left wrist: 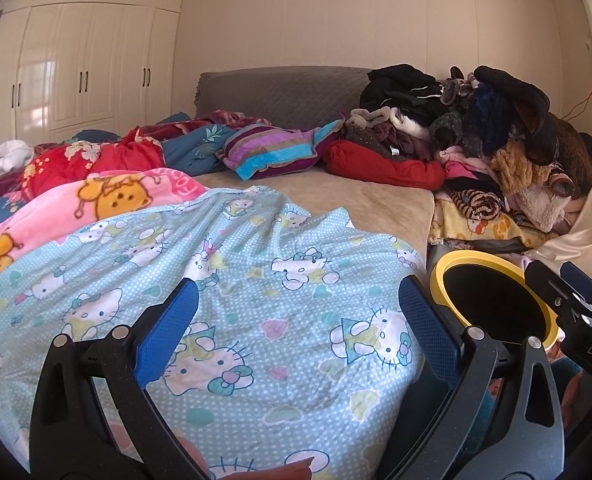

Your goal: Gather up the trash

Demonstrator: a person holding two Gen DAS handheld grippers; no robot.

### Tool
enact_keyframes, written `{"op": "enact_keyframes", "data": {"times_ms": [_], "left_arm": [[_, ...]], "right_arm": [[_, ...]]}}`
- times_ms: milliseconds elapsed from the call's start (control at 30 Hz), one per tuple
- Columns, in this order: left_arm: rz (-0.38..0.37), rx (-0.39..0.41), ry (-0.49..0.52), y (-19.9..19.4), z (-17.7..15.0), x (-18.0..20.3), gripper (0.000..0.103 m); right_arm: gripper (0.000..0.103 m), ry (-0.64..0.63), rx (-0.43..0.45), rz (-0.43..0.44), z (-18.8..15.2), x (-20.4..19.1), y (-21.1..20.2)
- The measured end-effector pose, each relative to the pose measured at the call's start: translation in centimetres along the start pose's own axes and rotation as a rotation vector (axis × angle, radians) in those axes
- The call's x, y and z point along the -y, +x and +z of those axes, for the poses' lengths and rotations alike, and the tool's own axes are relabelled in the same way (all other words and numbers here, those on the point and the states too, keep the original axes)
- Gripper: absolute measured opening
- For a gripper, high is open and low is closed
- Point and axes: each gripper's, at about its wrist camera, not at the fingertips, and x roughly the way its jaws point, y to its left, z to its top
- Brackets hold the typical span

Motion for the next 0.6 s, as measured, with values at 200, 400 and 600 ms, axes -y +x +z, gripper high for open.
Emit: {"op": "enact_keyframes", "data": {"times_ms": [200,400,600], "left_arm": [[0.007,0.002,0.000,-0.17,0.32,0.19,0.092],[0.008,0.002,0.005,-0.24,0.35,0.17,0.092],[0.008,0.002,0.002,-0.22,0.32,0.16,0.092]], "right_arm": [[0.097,-0.001,0.002,-0.002,0.01,0.08,-0.04],[0.097,-0.001,0.000,-0.002,0.03,0.05,-0.02],[0.097,-0.001,0.006,-0.004,0.00,0.08,-0.06]]}}
